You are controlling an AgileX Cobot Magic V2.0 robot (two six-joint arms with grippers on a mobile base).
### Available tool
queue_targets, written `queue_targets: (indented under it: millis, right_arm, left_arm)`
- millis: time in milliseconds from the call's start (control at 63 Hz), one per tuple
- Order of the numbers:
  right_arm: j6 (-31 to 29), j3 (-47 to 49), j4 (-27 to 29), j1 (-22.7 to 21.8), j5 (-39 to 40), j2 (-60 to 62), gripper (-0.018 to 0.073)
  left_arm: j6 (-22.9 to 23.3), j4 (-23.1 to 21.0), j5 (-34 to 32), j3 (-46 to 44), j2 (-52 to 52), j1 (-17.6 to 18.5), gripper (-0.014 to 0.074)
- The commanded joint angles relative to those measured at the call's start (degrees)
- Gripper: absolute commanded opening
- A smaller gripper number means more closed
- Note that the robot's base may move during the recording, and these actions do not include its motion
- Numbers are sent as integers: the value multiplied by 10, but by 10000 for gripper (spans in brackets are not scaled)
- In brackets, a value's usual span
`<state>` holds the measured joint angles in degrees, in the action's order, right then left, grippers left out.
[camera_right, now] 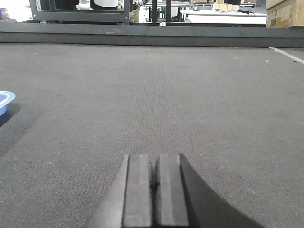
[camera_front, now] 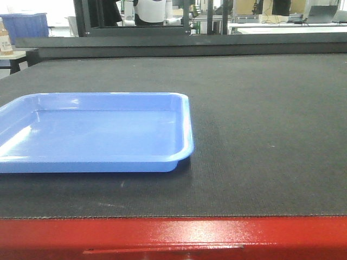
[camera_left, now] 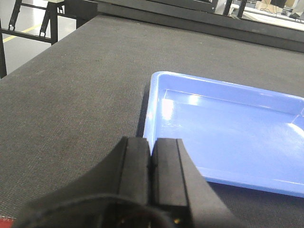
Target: Grab blue tray and place on right shelf
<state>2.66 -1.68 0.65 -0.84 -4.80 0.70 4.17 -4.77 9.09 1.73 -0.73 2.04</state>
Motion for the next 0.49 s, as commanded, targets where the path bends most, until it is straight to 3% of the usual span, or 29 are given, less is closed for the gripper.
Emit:
queue_targets:
  millis: [0, 64, 159, 429, 477]
  right_arm:
    - [-4, 13, 0, -2, 48, 11, 61]
    - [-4, 13, 0, -2, 48, 11, 61]
    - [-4, 13, 0, -2, 48, 11, 61]
    - [-4, 13, 0, -2, 51, 11, 61]
    - [-4, 13, 0, -2, 63, 11, 61]
  left_arm:
    - [-4, -4, -47, 16, -8, 4, -48]
    - [-4, -4, -47, 16, -8, 4, -48]
    - [-4, 32, -47, 16, -8, 4, -48]
    - [-4, 31, -54, 16, -8, 4, -48]
    - [-1, 13, -63, 16, -8, 4, -48]
